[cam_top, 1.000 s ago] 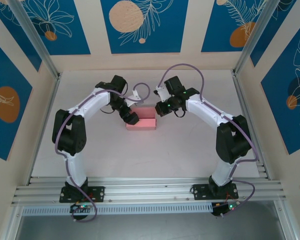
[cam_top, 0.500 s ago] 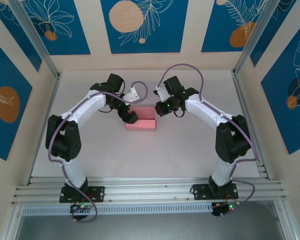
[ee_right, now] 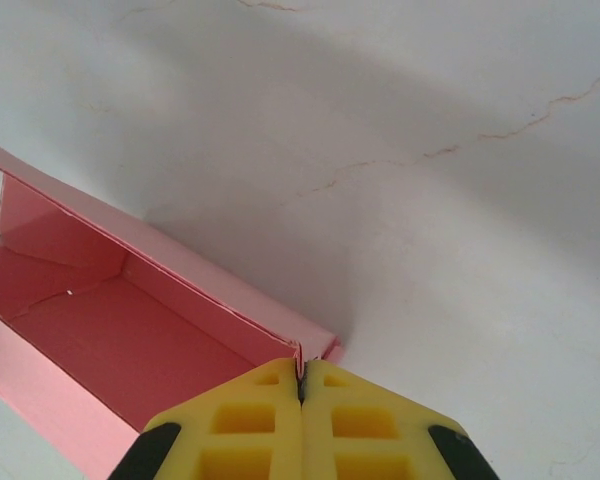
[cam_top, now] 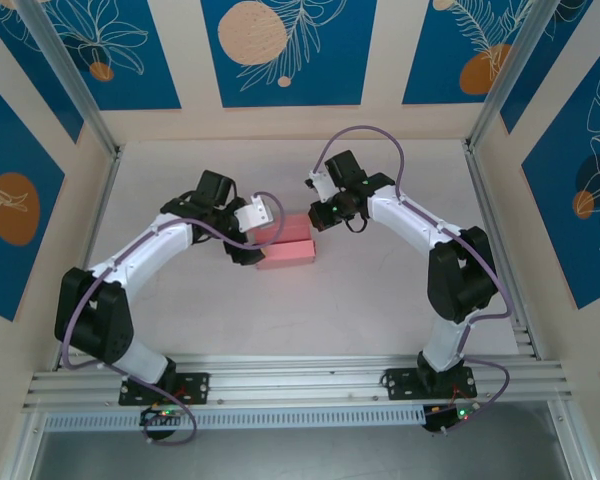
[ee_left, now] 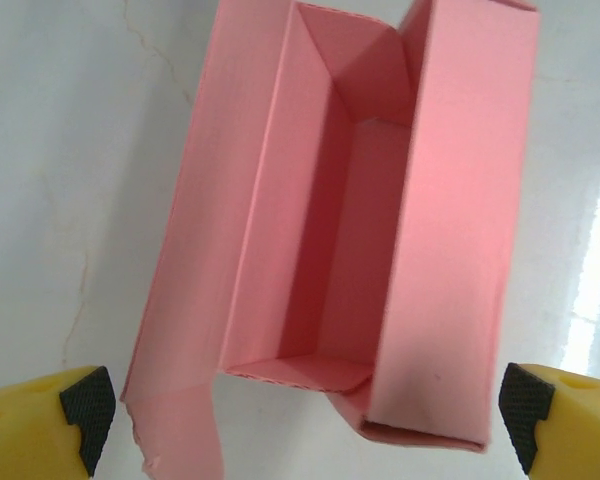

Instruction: Fold the paper box

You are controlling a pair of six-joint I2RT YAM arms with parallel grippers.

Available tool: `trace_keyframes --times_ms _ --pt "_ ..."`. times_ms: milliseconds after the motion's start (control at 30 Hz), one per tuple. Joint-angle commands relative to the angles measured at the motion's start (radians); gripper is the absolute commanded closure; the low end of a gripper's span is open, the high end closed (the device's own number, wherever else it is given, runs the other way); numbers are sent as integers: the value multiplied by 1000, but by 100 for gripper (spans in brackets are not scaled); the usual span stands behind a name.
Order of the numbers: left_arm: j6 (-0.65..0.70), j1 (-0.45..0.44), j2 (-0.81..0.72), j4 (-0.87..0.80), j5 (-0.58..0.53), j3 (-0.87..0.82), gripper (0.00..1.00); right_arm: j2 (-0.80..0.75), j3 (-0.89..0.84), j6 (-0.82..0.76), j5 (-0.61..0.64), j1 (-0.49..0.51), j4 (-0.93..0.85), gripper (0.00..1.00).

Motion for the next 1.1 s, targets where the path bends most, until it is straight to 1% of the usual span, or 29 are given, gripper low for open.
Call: trace_keyframes --times_ms 0,233,533,767,900,1000,1067 --pt "29 -31 29 35 -56 -1 0 17 30 7 -23 12 -15 100" --pt "15 -48 25 83 -50 -25 0 21 35 6 -19 12 -18 100" --pt "19 -52 4 81 -60 -33 0 32 45 5 -16 12 -23 100" --pt "-97 -52 -103 166 -230 -17 0 36 47 1 -13 12 -29 100" --pt "-174 -52 -206 195 -291 -59 0 42 51 0 -13 12 -31 100" --pt "-265 -52 -300 182 -266 -112 0 45 52 -2 -13 14 -34 100" --pt "-296 -54 -367 166 -164 -164 0 47 52 -3 -14 14 -35 100"
